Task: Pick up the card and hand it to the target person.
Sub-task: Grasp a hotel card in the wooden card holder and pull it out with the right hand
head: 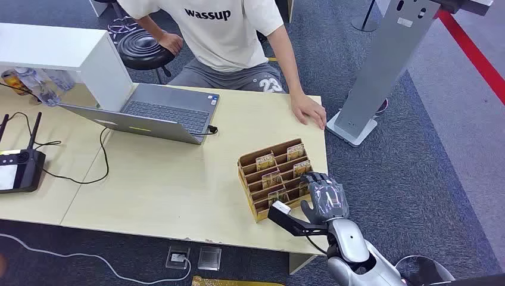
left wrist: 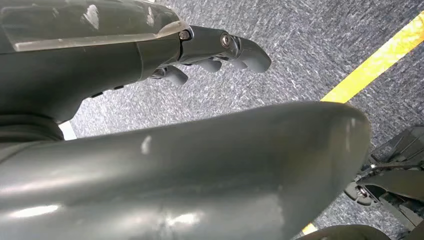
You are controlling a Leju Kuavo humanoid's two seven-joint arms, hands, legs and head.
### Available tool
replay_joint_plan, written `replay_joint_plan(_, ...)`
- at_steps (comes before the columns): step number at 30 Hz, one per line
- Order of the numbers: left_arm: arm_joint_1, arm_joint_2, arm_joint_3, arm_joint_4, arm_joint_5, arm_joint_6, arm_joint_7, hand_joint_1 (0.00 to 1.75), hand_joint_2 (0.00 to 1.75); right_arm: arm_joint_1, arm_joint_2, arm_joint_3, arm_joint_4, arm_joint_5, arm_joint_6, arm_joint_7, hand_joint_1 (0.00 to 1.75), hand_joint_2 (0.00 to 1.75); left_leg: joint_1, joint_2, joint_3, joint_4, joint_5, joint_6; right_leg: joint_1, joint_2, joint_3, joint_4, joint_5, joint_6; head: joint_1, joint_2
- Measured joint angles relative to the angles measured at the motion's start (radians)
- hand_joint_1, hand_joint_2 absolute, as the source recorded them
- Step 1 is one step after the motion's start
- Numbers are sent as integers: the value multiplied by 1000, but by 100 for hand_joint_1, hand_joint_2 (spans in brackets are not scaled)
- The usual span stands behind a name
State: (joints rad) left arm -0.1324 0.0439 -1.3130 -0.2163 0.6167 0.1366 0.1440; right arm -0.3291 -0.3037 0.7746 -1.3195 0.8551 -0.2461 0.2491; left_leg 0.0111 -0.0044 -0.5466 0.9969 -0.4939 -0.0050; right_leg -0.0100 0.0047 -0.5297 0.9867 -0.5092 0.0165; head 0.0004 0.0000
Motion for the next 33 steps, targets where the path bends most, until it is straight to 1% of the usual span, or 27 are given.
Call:
replay_joint_plan(5,0,0,0,0,1,1,-1,0,0,-3,4,0,6,-1,-6,0,79,175,0,0,0,0,0,0,0,0,0,0,0,0,0,0)
replay_joint_plan(11,1,0,2,0,1,1,-1,0,0,-9,4,-1,8,-3,-11,0,82,175,0,0,0,0,0,0,0,0,0,0,0,0,0,0)
replay_joint_plan(12,1,0,3,0,1,1,-1,0,0,-9,4,-1,8,-4,-12,0,85,175,0,0,0,0,0,0,0,0,0,0,0,0,0,0)
replay_joint_plan(14,1,0,5,0,1,0,0,0,0,-10,4,-1,9,-5,-13,-1,97,175,0,0,0,0,0,0,0,0,0,0,0,0,0,0)
replay_joint_plan(16,1,0,7,0,1,-1,1,0,0,-12,4,-1,10,-6,-15,-4,106,175,0,0,0,0,0,0,0,0,0,0,0,0,0,0)
replay_joint_plan(18,1,0,7,0,1,-3,2,0,0,-14,5,-1,10,-6,-17,-8,105,175,0,0,0,0,0,0,0,0,0,0,0,0,0,0)
replay_joint_plan(23,2,0,8,0,1,-6,3,0,0,-17,11,-1,13,-7,-18,-10,116,175,0,0,0,0,0,0,0,0,0,0,0,0,0,0)
replay_joint_plan(24,1,0,8,0,1,-6,3,0,0,-16,12,-1,14,-7,-18,-10,116,175,0,0,0,0,0,0,0,0,0,0,0,0,0,0)
replay_joint_plan(29,1,0,8,0,0,-8,3,0,0,-16,15,-1,17,-8,-17,-11,106,175,0,0,0,0,0,0,0,0,0,0,0,0,0,0)
replay_joint_plan(33,1,0,8,0,0,-5,-3,0,0,-16,19,-1,20,-11,-12,-13,118,175,0,0,0,0,0,0,0,0,0,0,0,0,0,0)
